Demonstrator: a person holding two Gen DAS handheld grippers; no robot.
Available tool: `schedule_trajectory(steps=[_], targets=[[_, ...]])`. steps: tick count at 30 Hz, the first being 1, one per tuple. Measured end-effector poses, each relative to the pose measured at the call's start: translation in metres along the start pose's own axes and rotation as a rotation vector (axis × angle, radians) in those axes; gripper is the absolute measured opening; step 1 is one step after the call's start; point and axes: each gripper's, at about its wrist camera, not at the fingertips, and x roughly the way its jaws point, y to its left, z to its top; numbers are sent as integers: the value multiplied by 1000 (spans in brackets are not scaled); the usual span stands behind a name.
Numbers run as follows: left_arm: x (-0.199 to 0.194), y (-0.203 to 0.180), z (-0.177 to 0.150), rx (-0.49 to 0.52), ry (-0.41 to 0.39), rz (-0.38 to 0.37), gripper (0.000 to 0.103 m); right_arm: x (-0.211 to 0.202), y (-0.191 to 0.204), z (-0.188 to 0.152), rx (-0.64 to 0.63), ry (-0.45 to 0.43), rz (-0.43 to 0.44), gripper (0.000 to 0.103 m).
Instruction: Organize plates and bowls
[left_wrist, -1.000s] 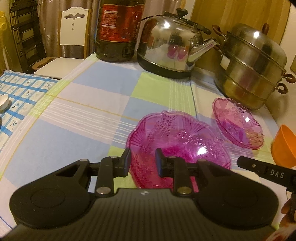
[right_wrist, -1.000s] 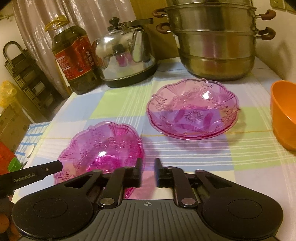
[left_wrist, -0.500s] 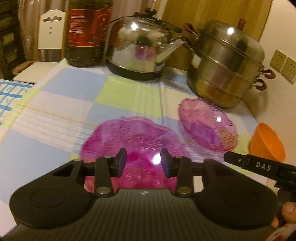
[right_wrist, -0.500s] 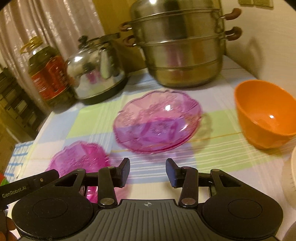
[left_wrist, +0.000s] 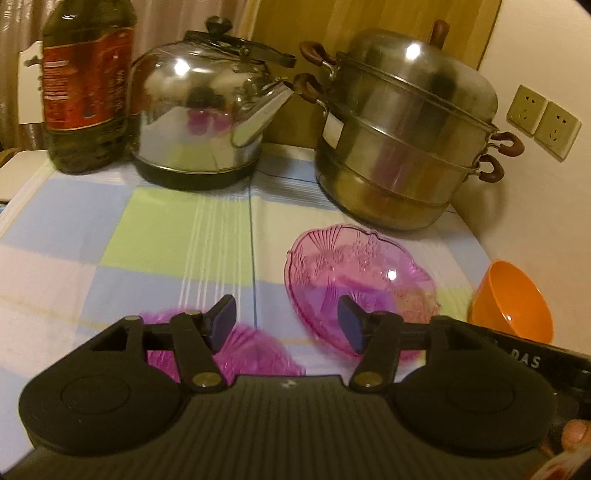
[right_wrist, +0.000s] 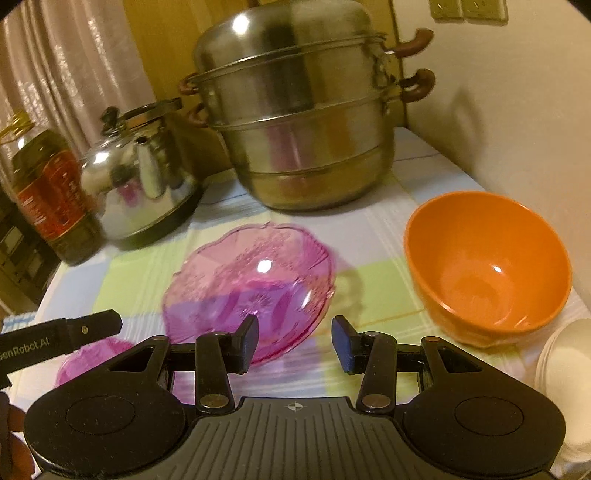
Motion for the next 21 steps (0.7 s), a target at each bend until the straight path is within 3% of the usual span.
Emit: schedule_trajectory(steps=[17,21], targets=[[70,1,14,6,98,-62,57,44,-25,13,90,80,14,45],[78,-2,12,3,116,-73,53,50,-26,15,92,79,18,45]])
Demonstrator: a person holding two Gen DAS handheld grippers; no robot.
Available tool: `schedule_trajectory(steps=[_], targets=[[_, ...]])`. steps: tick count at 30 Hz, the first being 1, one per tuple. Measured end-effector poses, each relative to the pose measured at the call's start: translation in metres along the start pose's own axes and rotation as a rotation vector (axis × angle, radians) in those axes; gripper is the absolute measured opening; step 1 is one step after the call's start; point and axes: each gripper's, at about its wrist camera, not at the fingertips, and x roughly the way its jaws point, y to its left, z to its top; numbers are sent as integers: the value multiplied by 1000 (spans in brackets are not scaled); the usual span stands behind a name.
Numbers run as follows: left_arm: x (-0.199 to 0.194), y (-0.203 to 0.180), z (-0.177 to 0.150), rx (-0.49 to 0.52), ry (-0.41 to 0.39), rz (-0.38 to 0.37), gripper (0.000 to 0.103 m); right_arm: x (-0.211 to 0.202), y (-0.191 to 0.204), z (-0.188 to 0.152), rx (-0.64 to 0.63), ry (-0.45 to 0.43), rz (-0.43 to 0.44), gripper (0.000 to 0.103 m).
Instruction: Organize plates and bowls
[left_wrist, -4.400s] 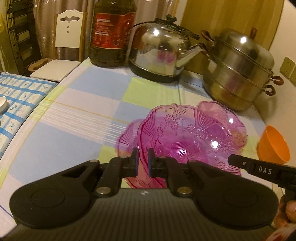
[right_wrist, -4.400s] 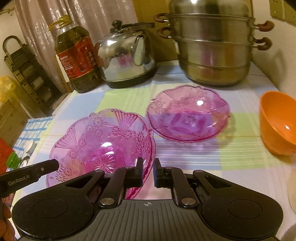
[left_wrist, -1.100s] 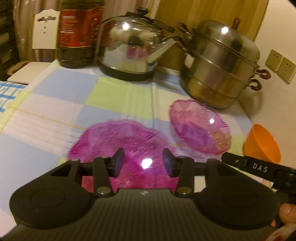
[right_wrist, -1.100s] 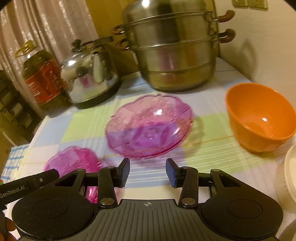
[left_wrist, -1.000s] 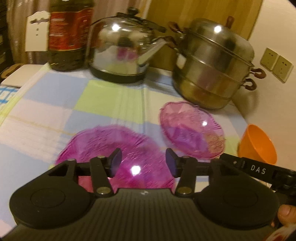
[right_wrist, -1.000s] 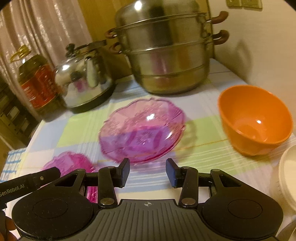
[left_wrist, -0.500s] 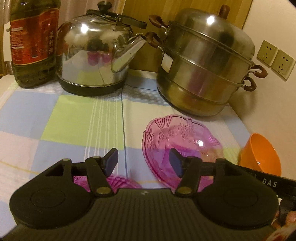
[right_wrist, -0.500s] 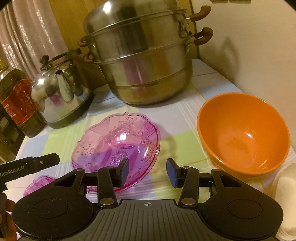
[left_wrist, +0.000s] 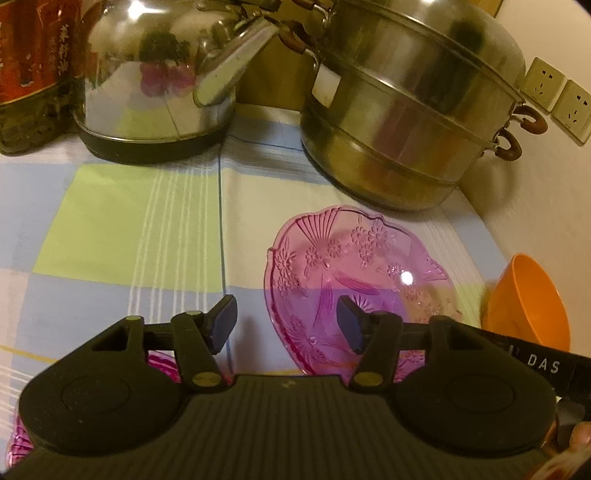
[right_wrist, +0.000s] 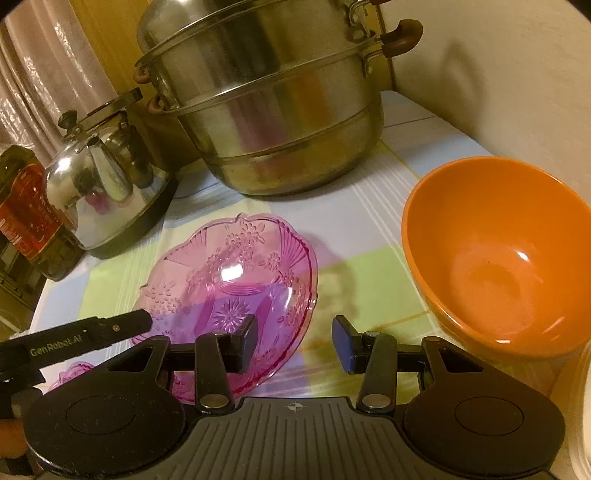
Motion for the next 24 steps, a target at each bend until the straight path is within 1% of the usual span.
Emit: schedule_trajectory(steps=[3,7,13,15,16,18,20,21,24], targets=[[4,2,0,-16,10,-3,47,6,-1,1,-1,9,-9,45],[10,3,-1,-21,21,2,43,13,-3,1,6,21,-15,45],[14,4,-4,-15,32,8,35,19,-3,1,0,22,-18,44],[14,4,-4,-13,33,9,30,20,-3,0,2,26,-18,44],[14,4,-4,-12,33,10,29,21,-4,0,3,28,-17,44],[14,4,-4,-12,31,13,24,21,-4,-1,4,32,-14,43],[15,3,-5,-10,29,17,21,22,-4,-1,9,36,-4,38],[15,3,-5,-10,30,15,17,23,-4,-1,11,39,0,36],[15,3,-5,-12,33,12,13,24,-3,-1,13,44,5,30]])
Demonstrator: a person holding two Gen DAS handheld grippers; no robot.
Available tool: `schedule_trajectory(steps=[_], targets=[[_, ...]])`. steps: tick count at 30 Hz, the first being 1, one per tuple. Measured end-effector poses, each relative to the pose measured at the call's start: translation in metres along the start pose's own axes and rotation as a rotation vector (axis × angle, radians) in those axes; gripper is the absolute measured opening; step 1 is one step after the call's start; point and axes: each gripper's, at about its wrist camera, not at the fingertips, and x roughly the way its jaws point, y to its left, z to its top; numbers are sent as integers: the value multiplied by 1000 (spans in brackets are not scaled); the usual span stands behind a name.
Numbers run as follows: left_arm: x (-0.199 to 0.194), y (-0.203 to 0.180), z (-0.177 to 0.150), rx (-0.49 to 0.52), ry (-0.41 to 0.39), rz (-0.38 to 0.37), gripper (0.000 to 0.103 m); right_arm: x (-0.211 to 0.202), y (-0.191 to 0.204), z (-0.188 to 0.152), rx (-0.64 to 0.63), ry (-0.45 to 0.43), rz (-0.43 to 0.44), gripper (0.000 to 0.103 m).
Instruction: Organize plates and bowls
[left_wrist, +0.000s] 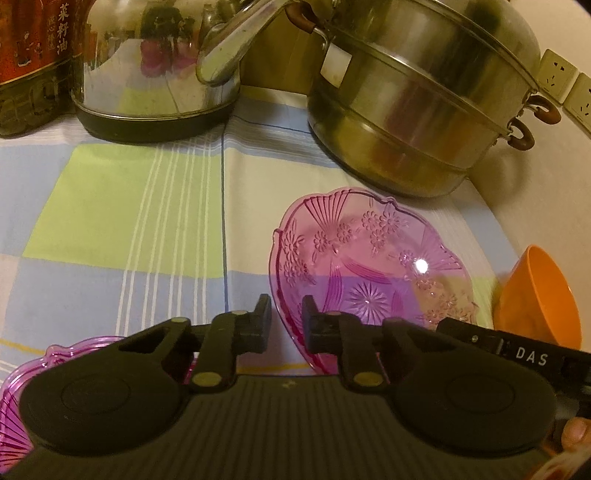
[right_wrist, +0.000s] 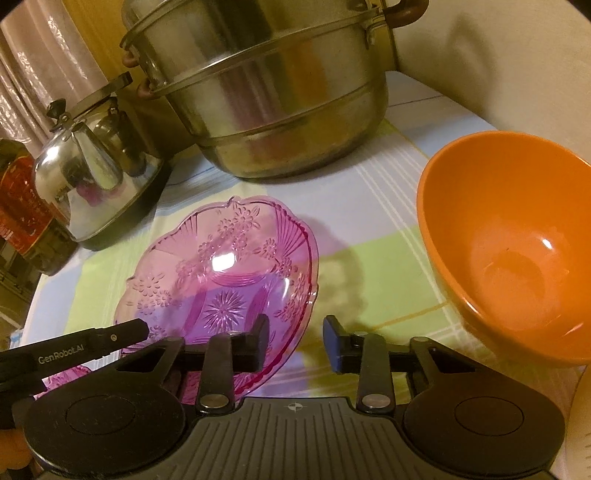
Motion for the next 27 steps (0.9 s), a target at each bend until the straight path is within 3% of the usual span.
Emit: schedule_trajectory(steps=[5,18,27], targets=[[0,0,0,4,2,-4,11,3,1,1,-2,0,-3,15],[-14,-7,0,19,-21,-7,11,-8,2,2,6,-14,-10,14],[-39,-14,-4,19,-47,-13,11,-37,5,-1,1,-41,-5,14]])
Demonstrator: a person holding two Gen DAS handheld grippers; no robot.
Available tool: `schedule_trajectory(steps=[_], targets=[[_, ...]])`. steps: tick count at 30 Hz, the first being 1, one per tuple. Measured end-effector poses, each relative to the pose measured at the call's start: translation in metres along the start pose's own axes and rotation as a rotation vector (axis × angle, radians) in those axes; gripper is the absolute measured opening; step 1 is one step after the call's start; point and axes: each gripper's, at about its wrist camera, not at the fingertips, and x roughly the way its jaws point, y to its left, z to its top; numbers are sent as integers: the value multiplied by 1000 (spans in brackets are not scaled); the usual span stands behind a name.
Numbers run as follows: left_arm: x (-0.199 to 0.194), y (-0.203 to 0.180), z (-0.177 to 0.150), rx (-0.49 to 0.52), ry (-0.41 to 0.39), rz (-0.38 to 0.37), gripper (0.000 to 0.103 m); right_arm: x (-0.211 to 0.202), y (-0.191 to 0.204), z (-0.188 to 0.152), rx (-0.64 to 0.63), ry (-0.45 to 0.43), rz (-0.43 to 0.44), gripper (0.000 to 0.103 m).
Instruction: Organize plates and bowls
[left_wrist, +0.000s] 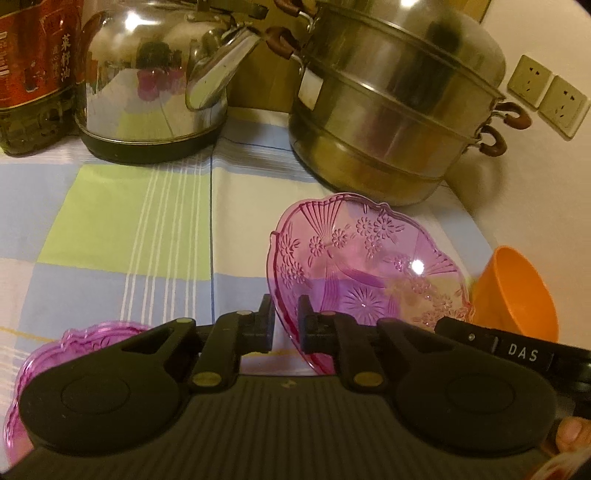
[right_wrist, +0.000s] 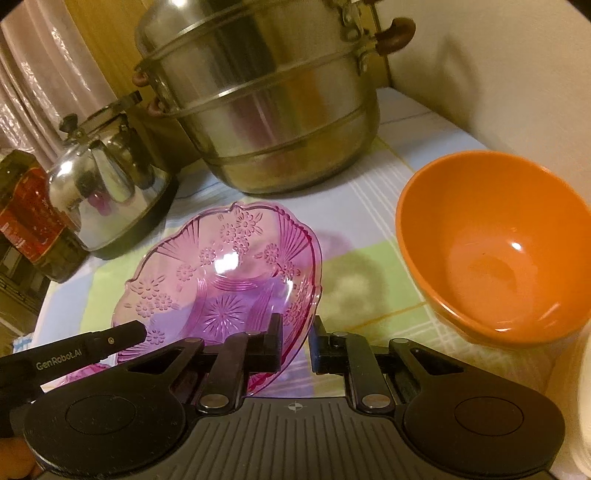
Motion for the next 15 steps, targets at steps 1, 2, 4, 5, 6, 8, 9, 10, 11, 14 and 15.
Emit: schedule_trajectory(steps=[1,2,4,5,6,8,9,10,11,14,15], targets=[[-5,0,-2,-3,-5,-3,11,-4,1,0,-8,-6,-1,14],[-9,-1,-3,-6,-8,-5,11,-9,2,-2,-13,-10,0,14],[-19,-1,-7,-12,-14,-8,11,-18,4,-5,-13,-14,4,14],[-24,-2,-10,-14,-16,-7,11,-23,5,-7,-17,-15,5,14],[-28,-3,-12,-15,-17,-6,11,-26,6,-9,-24,-15,5,14],[-39,-4,-19,-19,-18,-8,11,-34,7,-16,-34,-11,4,14],[-44,-5,-22,-19,-19,-7,11,-39,7,-19,-35,-8,4,14],[-50,-6,-27,-20,-21,-6,11,-44,6,-23,-35,-3,7,14],[-56,-7,-31,-22,-22,-7,11,-48,6,-27,-34,0,9,14],[-73,-11,-45,-26,-21,-13,11,-66,6,-40,-32,6,13,14],[-79,-12,-49,-26,-20,-15,11,-72,5,-45,-31,9,12,14]])
